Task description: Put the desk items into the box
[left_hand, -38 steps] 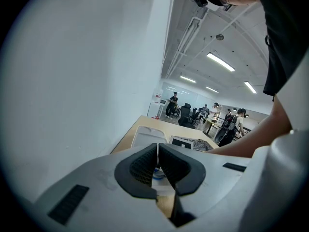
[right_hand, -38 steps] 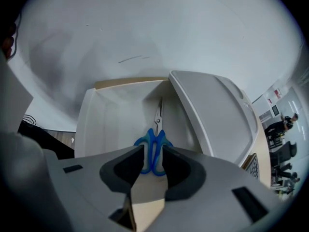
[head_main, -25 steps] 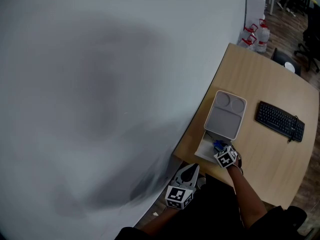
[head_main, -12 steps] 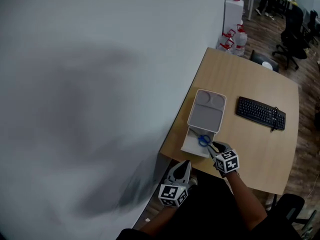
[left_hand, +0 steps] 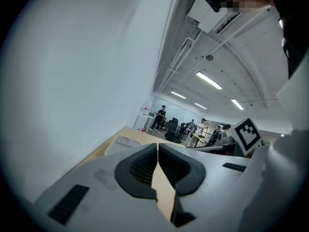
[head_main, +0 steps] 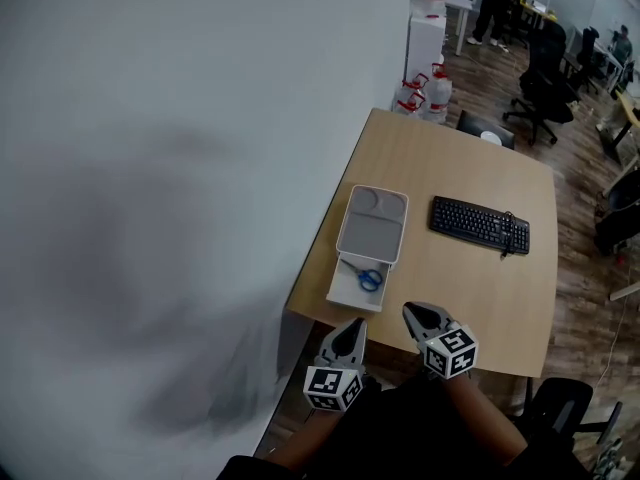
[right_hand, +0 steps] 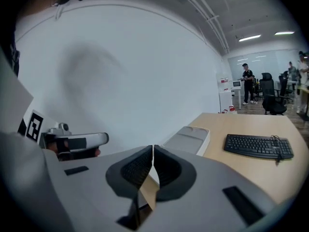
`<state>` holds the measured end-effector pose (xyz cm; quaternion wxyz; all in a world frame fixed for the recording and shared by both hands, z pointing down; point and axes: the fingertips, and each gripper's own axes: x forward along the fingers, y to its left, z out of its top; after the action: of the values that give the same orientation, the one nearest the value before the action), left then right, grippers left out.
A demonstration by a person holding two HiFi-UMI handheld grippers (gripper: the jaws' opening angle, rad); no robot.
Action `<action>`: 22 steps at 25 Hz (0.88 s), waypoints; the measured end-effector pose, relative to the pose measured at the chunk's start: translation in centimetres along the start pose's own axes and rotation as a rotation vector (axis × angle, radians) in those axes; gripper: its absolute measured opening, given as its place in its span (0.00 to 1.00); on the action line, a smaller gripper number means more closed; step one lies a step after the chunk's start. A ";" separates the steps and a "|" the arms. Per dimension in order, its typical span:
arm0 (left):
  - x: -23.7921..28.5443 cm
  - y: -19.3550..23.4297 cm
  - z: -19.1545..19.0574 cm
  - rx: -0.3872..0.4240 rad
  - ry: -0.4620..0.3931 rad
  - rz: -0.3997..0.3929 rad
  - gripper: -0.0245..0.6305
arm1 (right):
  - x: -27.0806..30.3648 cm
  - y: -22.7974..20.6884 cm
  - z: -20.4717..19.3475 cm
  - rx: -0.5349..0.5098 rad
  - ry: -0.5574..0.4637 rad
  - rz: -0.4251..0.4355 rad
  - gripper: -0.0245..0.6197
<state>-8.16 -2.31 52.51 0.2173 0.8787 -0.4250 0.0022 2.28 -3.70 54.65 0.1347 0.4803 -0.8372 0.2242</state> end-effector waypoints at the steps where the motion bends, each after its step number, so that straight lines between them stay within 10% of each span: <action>1: 0.3 -0.9 0.2 0.010 -0.006 -0.014 0.07 | -1.0 0.0 0.3 0.001 -0.019 -0.001 0.14; 22: 2.7 -26.0 -0.4 0.248 -0.082 -0.191 0.07 | -31.7 -9.6 -0.8 -0.058 -0.325 -0.448 0.13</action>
<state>13.09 10.04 43.48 0.0889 0.9346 -0.3443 -0.0021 26.47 16.07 43.71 0.0586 0.6791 -0.7268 0.0849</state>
